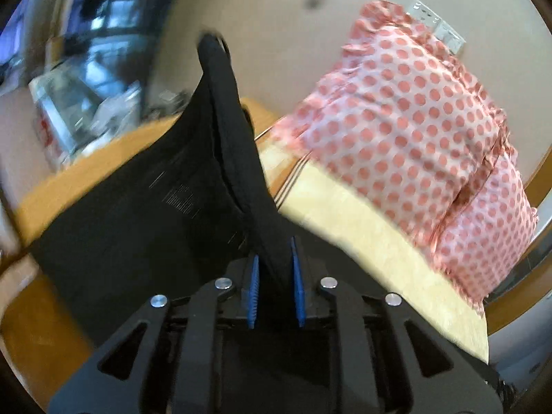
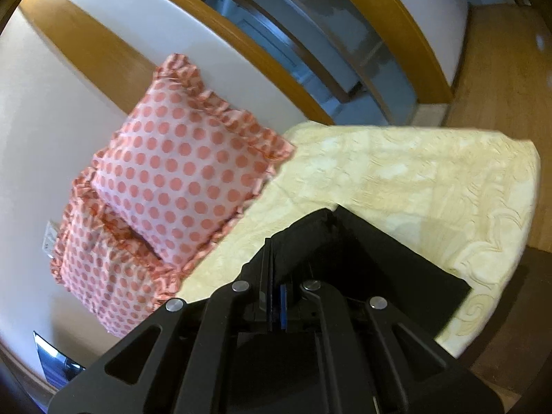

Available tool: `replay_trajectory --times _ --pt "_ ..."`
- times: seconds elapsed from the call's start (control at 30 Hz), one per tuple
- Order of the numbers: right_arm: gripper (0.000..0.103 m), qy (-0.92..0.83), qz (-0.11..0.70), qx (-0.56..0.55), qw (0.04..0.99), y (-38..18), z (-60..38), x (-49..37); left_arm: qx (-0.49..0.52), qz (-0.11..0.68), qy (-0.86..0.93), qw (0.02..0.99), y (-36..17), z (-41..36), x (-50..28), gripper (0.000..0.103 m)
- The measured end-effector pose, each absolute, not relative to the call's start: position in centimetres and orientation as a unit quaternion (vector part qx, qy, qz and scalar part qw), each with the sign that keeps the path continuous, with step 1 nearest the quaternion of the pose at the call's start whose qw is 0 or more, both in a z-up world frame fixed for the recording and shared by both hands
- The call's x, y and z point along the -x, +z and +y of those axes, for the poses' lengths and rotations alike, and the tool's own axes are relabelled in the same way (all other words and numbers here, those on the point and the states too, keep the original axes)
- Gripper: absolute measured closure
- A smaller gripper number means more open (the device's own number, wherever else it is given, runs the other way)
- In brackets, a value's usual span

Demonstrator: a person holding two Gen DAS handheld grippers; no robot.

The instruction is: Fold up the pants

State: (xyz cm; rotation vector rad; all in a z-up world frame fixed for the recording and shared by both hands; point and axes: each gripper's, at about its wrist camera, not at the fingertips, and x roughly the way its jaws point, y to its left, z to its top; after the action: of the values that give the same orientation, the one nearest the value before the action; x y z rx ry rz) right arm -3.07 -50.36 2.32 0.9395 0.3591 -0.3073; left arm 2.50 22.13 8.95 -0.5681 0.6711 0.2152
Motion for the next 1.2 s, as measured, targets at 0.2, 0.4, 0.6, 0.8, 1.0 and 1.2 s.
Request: replay_trajectory --times 0.2,0.4,0.6,0.8,1.0,1.2 --pt "0.100 -0.166 0.208 -0.472 0.840 -0.6 -50.6 3.0 0.322 0.376 0.131 0.859 2.1 22.9 3.8 0.086" --pt "0.099 -0.168 0.230 -0.460 0.841 -0.5 -50.0 2.9 0.299 0.362 0.131 0.873 3.1 22.5 3.8 0.081" --pt "0.081 -0.159 0.264 -0.472 0.826 -1.4 -49.7 1.9 0.320 0.359 0.129 0.867 2.9 23.3 3.5 0.075" --pt "0.101 -0.162 0.211 -0.443 0.856 1.1 -49.9 3.7 0.316 0.369 0.126 0.865 2.5 23.0 3.6 0.077" --pt "0.101 -0.186 0.242 -0.467 0.829 -2.2 -50.7 5.3 0.322 0.373 0.113 0.863 1.9 23.4 4.1 0.076" --pt "0.101 -0.186 0.246 -0.468 0.828 -2.7 -50.8 5.1 0.316 0.372 0.114 0.866 1.9 23.2 4.4 0.077"
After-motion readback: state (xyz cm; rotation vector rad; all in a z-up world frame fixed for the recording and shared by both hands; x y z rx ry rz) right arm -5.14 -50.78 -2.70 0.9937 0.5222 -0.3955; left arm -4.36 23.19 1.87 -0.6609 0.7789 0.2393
